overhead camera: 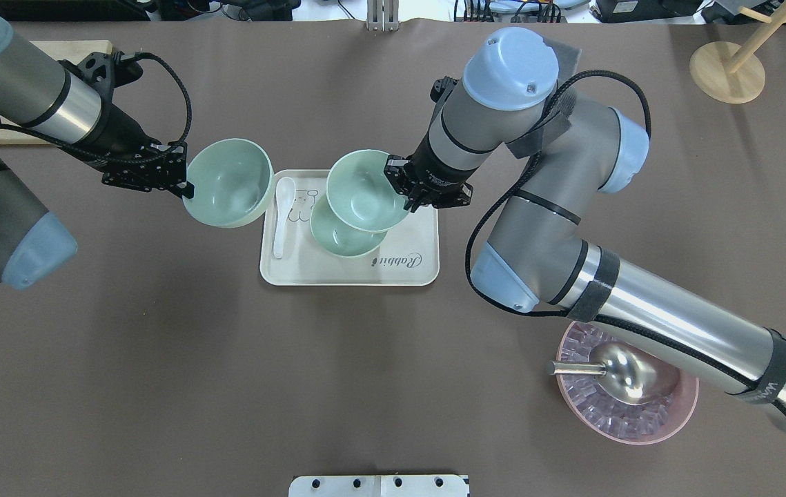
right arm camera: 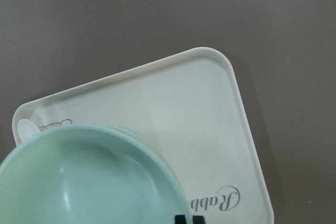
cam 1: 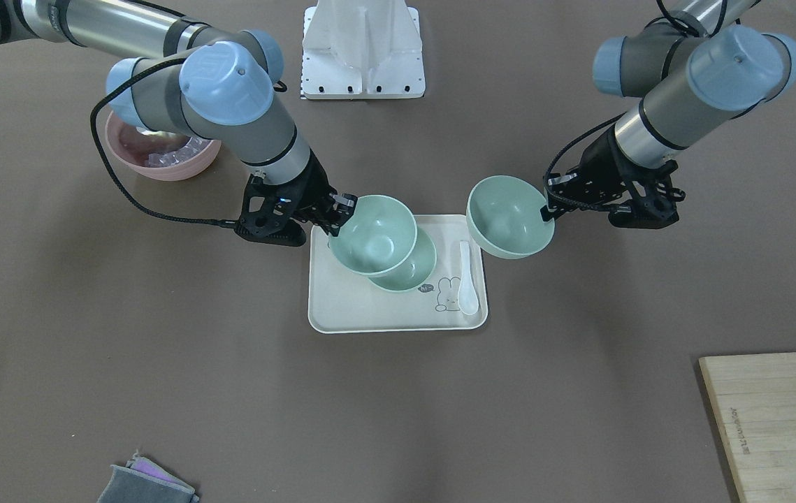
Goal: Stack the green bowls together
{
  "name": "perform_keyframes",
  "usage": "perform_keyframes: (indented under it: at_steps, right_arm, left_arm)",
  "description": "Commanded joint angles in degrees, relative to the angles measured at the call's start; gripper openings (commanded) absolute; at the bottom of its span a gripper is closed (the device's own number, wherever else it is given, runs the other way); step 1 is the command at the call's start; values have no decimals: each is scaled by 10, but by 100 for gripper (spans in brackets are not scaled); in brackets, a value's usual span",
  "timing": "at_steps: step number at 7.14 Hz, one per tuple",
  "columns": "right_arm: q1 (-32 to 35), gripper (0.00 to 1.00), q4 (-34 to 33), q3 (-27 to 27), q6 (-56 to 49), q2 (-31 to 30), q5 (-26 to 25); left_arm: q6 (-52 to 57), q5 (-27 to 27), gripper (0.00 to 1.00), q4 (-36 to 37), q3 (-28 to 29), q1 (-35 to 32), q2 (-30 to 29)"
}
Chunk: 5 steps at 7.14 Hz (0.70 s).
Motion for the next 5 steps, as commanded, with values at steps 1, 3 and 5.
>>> perform_keyframes:
  at_steps: [1, 3, 5]
  right_arm:
    - [-21, 0, 36, -29, 9, 11, -26]
    - [-25, 75, 45, -33, 29, 9, -27]
    - [17, 100, 54, -30, 24, 0, 34]
  left_arm:
    - [-17, -14, 0, 0, 0, -8, -12]
    - [-62, -12, 0, 0, 19, -6, -53]
    - [-107, -8, 0, 0, 37, 11, -91]
